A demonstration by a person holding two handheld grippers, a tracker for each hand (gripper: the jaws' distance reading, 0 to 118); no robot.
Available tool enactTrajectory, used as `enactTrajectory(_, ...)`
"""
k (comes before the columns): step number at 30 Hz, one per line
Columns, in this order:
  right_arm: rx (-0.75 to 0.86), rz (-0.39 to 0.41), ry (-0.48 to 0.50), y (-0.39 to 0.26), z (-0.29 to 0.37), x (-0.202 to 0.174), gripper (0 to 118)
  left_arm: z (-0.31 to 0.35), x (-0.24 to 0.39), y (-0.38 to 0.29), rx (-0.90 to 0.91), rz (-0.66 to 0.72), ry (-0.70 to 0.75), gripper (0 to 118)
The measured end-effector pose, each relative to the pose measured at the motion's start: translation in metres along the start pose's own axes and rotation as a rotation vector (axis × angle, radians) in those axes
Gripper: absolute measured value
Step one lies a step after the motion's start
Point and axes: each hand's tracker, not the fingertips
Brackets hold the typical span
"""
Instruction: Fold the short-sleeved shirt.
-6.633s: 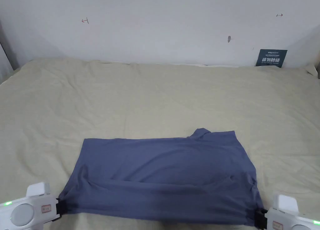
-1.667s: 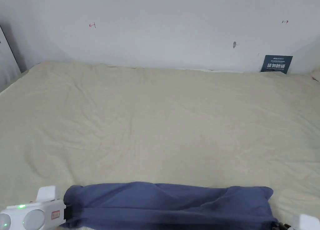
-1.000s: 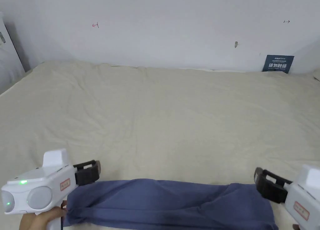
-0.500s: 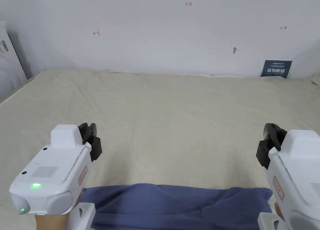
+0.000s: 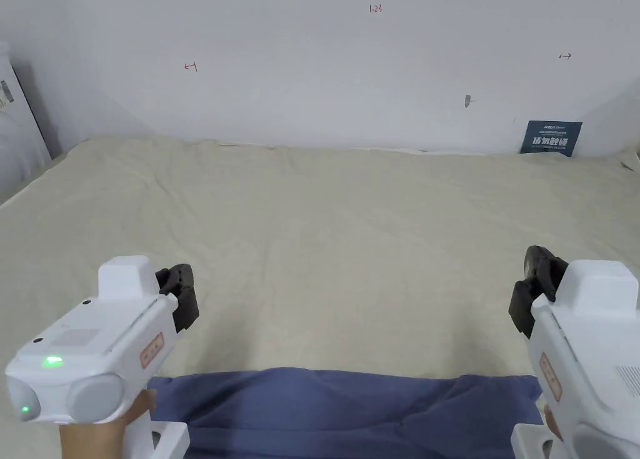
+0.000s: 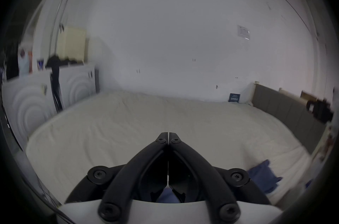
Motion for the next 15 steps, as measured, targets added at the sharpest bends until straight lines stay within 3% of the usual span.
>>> enactTrajectory(5, -0.029, -0.008, 0.014, -0.003, -0.006, -0.001, 1, -0.019, -0.055, 0.001, -0.240, 0.294, -0.162, 0)
enactTrajectory(15, -0.077, 0.009, 0.026, -0.009, -0.026, -0.017, 1, -0.060, -0.157, -0.053, -0.586, 0.412, -0.220, 2)
